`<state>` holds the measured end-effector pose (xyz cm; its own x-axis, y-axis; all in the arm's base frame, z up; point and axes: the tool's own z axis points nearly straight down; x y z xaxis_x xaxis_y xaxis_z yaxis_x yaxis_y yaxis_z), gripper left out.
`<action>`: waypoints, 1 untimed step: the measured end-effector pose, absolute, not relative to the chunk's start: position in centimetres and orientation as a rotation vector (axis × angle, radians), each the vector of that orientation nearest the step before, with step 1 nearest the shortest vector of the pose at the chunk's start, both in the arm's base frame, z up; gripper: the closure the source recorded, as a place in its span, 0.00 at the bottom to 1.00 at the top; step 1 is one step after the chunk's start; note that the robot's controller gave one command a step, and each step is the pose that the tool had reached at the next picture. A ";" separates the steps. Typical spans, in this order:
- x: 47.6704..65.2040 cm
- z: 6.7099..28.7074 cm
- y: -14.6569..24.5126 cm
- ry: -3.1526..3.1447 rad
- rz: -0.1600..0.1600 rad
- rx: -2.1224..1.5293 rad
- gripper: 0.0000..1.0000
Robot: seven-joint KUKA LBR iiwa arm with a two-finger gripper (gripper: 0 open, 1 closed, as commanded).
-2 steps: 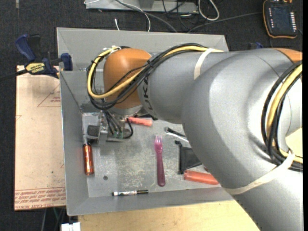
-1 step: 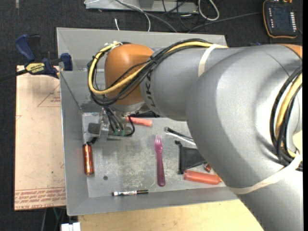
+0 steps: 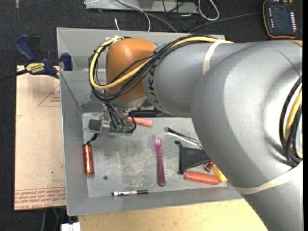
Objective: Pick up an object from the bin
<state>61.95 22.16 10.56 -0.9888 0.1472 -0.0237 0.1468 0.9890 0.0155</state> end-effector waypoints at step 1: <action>62.0 13.1 22.2 3.107 0.023 0.231 1.00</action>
Offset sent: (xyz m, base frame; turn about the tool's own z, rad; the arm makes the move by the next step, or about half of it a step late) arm 0.0002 -0.0001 0.0387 0.0006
